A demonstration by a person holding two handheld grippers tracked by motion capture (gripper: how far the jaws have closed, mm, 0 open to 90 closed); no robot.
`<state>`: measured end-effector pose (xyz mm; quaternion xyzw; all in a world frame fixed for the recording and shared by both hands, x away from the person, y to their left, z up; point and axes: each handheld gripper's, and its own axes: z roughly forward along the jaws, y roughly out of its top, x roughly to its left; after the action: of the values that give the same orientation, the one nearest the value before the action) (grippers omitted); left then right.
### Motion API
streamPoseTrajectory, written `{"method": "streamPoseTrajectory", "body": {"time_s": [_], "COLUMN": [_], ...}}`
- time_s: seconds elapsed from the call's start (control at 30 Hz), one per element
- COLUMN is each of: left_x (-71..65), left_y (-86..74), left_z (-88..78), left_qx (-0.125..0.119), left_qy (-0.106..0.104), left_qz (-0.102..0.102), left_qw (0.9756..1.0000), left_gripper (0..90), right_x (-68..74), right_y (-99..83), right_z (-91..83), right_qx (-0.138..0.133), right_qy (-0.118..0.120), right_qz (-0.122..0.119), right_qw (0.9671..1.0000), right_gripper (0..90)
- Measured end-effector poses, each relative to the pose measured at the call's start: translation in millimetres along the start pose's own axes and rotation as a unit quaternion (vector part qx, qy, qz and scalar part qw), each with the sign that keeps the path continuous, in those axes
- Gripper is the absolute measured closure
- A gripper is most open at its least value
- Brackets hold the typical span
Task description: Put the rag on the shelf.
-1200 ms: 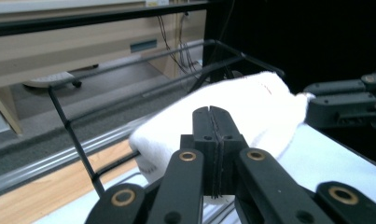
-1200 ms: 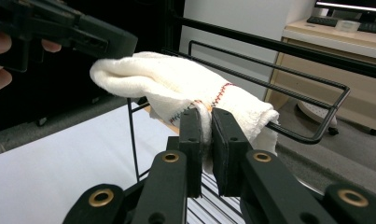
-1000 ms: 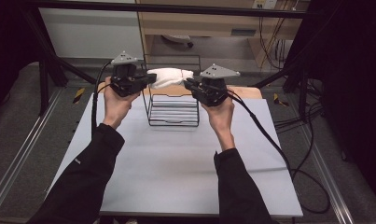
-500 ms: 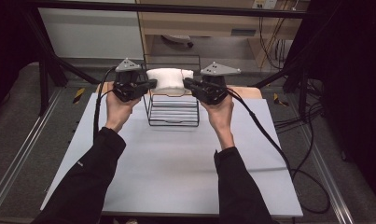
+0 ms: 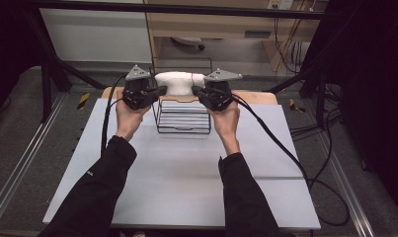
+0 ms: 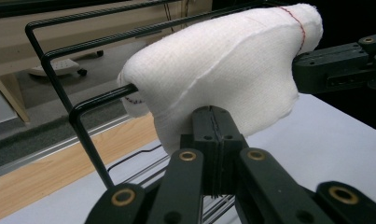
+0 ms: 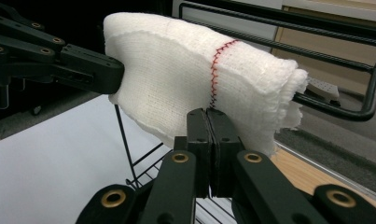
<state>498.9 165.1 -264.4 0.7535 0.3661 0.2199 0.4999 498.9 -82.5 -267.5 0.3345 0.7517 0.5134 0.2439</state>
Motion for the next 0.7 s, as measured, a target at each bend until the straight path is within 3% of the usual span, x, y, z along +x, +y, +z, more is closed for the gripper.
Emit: {"method": "streamPoseTrajectory", "body": {"time_s": [0.2, 0.37, 0.53, 0.7], "left_x": [-1.8, -3.7, -4.7, -3.7], "left_y": [-2.4, -5.7, -14.3, -29.7], "left_z": [-5.7, -15.9, -25.3, -31.2], "left_qx": [-0.003, -0.002, 0.009, 0.022], "left_qy": [-0.003, -0.005, -0.007, -0.013], "left_qz": [0.006, 0.01, 0.019, 0.018], "left_qw": [1.0, 0.9999, 0.9998, 0.9995], "left_gripper": [86.1, 78.9, 65.3, 47.0], "right_x": [1.4, 5.5, 6.4, 0.8], "right_y": [0.1, 2.2, 2.5, -5.6], "right_z": [-3.2, -15.7, -28.1, -40.2], "right_qx": [-0.006, -0.019, -0.012, -0.012], "right_qy": [0.005, 0.019, 0.023, 0.037], "right_qz": [-0.004, -0.004, -0.008, 0.019], "right_qw": [1.0, 0.9996, 0.9996, 0.999], "right_gripper": [84.0, 73.2, 59.3, 42.3]}}
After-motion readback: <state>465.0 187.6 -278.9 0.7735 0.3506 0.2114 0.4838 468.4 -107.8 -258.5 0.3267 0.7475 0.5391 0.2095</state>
